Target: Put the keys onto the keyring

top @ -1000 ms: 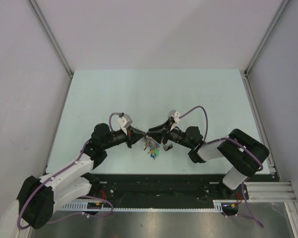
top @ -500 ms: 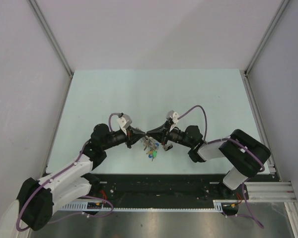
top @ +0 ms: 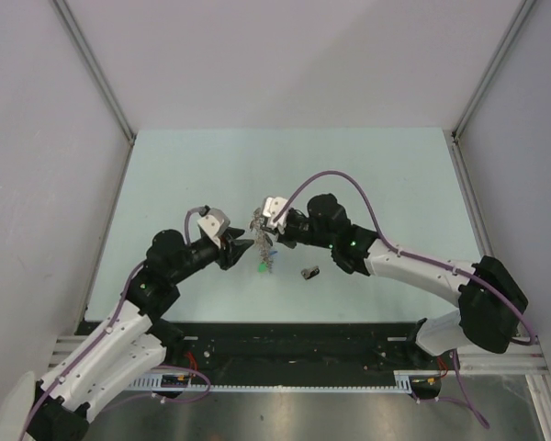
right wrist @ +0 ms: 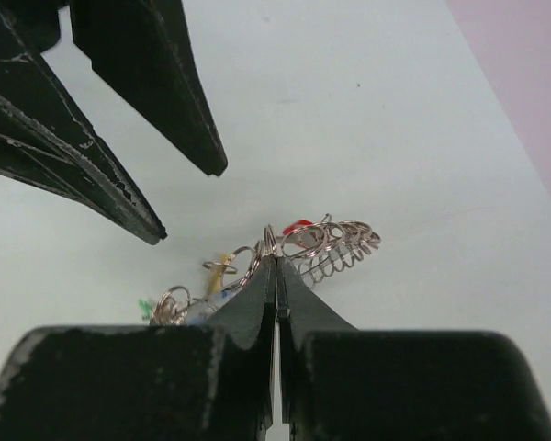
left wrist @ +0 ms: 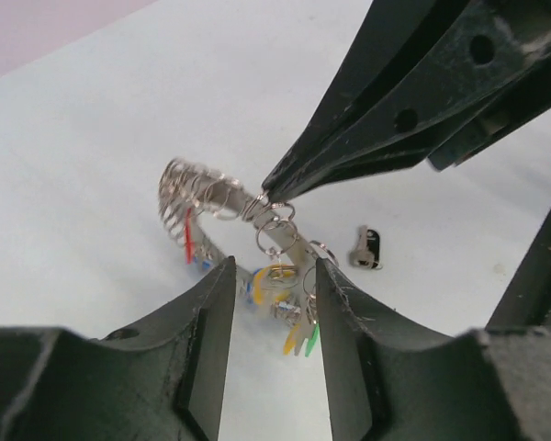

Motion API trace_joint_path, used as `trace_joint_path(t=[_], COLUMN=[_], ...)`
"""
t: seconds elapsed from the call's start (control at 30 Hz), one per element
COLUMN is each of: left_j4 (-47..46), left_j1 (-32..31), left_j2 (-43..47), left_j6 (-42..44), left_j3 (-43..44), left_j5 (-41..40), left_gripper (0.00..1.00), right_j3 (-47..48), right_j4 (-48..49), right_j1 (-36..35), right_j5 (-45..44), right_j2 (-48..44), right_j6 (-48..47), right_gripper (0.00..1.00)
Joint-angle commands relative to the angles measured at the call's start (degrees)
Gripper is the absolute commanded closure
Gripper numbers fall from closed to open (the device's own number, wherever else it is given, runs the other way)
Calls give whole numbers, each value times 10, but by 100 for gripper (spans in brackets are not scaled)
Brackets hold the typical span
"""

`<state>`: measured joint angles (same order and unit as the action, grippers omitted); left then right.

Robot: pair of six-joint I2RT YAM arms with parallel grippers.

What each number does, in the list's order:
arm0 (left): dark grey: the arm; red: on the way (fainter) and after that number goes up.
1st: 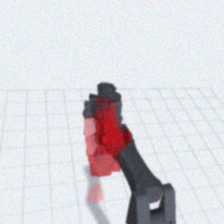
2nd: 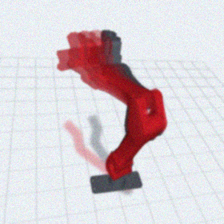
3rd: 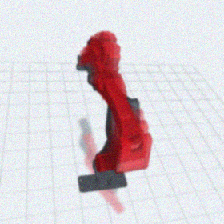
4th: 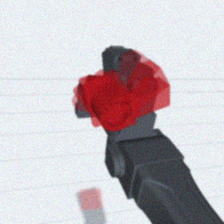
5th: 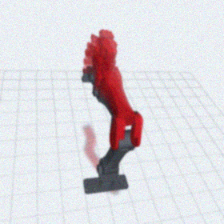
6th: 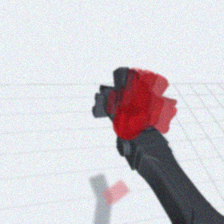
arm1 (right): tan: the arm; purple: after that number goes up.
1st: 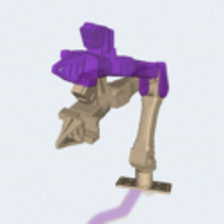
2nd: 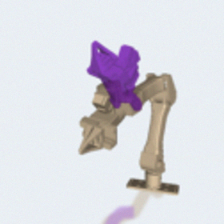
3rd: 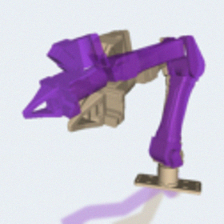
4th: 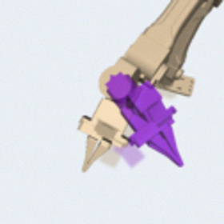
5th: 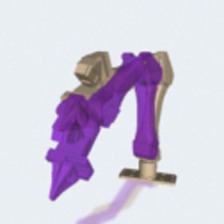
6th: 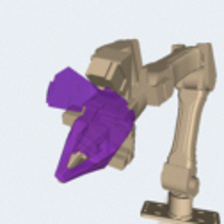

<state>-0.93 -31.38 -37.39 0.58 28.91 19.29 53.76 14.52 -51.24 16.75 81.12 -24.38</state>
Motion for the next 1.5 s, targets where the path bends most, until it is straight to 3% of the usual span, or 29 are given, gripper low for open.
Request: trace_joint_path(t=[0.0,0.13,0.27,0.4,0.6,0.63,0.73,0.87,1.13,1.27,1.47], left_j4=[44,37,30,27,31,30,12,-15,-192,-187,-165], left_j1=[-2,-2,-1,-1,0,0,3,12,40,41,40], left_j2=[17,35,44,51,55,53,38,-12,-120,-166,-186], left_j6=[7,-2,-18,-30,-43,-51,-58,-61,-117,-83,-8], left_j3=[5,-8,-14,-22,-27,-30,-37,-33,-71,-47,-32], left_j5=[-66,-97,-110,-125,-155,-155,-114,-44,112,170,209], left_gripper=[53,47,40,38,37,37,36,35,44,57,63], right_j3=[99,175,217,258,298,297,287,281,257,245,233], right_j4=[-189,-275,-354,-465,-524,-523,-507,-503,-483,-477,-472], right_j1=[-17,-36,-35,-26,-30,-26,-9,-8,0,4,8], right_j5=[-66,-137,-137,-75,-66,-33,34,41,52,69,82], right_j2=[19,47,74,112,148,144,125,120,111,99,85], right_j6=[-130,-172,-186,-195,-188,-192,-199,-204,-205,-210,-211], right_gripper=[100,100,100,100,100,100,100,100,100,100,100])
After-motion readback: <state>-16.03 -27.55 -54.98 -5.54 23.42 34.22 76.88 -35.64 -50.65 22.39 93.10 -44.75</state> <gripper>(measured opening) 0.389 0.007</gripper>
